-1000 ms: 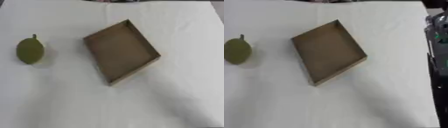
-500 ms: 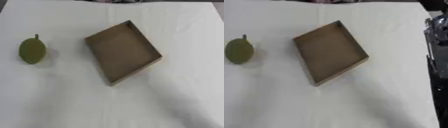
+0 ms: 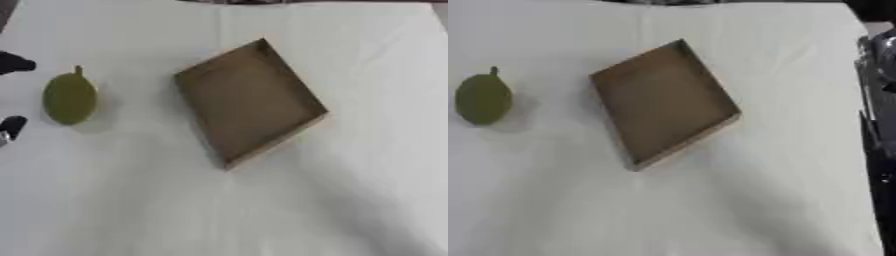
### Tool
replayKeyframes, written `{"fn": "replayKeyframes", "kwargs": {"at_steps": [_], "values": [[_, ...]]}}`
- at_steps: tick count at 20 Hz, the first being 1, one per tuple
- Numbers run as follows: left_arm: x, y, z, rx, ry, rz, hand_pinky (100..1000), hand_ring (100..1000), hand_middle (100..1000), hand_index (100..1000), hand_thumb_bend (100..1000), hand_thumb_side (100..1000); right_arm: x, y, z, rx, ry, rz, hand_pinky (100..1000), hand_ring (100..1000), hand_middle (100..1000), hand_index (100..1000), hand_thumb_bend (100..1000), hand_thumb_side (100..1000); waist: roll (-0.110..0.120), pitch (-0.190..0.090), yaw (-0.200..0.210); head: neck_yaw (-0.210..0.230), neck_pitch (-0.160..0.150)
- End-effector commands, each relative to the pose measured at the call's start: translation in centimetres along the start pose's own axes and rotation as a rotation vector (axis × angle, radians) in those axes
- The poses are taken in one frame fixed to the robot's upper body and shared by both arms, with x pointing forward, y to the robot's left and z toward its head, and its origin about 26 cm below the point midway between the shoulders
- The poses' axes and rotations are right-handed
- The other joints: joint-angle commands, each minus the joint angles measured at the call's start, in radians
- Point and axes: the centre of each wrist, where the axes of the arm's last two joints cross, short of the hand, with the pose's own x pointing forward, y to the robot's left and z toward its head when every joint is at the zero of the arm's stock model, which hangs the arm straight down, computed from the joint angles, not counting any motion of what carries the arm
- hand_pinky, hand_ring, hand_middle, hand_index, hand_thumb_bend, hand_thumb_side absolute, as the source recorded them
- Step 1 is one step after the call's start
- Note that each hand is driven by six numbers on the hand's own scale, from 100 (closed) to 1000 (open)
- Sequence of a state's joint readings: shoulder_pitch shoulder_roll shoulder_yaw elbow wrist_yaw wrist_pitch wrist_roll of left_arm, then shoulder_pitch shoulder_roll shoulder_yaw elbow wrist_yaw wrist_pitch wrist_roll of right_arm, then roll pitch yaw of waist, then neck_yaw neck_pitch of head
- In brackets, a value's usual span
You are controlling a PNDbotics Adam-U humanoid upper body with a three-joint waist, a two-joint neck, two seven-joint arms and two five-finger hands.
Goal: Pick up objects on the table and place them in the box.
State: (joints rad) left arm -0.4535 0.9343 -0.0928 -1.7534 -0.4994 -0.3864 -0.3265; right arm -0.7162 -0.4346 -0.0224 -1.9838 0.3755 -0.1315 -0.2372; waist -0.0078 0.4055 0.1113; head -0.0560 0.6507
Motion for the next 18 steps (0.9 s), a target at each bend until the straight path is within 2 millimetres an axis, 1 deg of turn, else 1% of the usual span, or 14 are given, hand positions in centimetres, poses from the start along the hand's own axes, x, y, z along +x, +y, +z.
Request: {"fn": "replayKeyframes", "kwargs": {"at_steps": [1,2,4,6,7,8,10,15,18], "values": [[-0.2,0.6,-0.5,-0.017,-0.013,-0.005,933,908,858,985,120,644,0.5,-0.3,-0.4,-0.001,-0.025,-0.005,750,556,649,834,100,530,0.003,-0.028,0.001,0.003,0.004],[-0.3,0.6,-0.7,-0.021,-0.017,-0.001,933,908,858,985,120,644,0.5,-0.3,-0.4,-0.001,-0.024,-0.006,750,556,649,834,100,530,0.002,-0.028,0.001,0.002,0.005],[-0.5,0.5,-1.0,-0.028,-0.012,0.007,933,909,858,984,149,645,0.5,-0.3,-0.4,0.001,-0.023,-0.008,750,556,649,835,100,531,0.001,-0.029,0.002,0.000,0.006],[-0.8,0.3,-1.2,-0.044,0.010,0.012,942,916,860,975,235,672,0.5,-0.2,-0.4,0.003,-0.023,-0.010,750,556,649,835,100,531,0.000,-0.029,0.003,-0.001,0.005],[-1.0,0.2,-1.3,-0.054,0.021,0.010,942,916,860,975,235,672,0.5,-0.2,-0.4,0.004,-0.023,-0.011,750,556,649,835,100,531,0.000,-0.029,0.004,0.000,0.004],[-1.1,0.1,-1.4,-0.063,0.032,0.007,947,921,863,974,289,718,0.5,-0.2,-0.3,0.004,-0.022,-0.011,751,556,649,835,100,531,0.000,-0.029,0.004,0.000,0.004],[-1.4,-0.2,-1.7,-0.079,0.065,-0.002,951,923,857,967,332,764,0.5,-0.2,-0.3,0.006,-0.020,-0.014,751,556,649,835,100,531,-0.002,-0.030,0.005,0.001,0.004],[-2.1,-0.9,-2.3,-0.085,0.147,-0.034,960,927,850,961,407,816,0.5,-0.1,-0.3,0.008,-0.019,-0.017,751,557,649,835,100,531,-0.004,-0.031,0.007,0.003,0.005],[-2.4,-1.3,-2.5,-0.084,0.181,-0.056,962,929,848,961,431,844,0.5,-0.1,-0.3,0.008,-0.017,-0.017,751,557,649,835,100,531,-0.005,-0.031,0.007,0.003,0.004]]}}
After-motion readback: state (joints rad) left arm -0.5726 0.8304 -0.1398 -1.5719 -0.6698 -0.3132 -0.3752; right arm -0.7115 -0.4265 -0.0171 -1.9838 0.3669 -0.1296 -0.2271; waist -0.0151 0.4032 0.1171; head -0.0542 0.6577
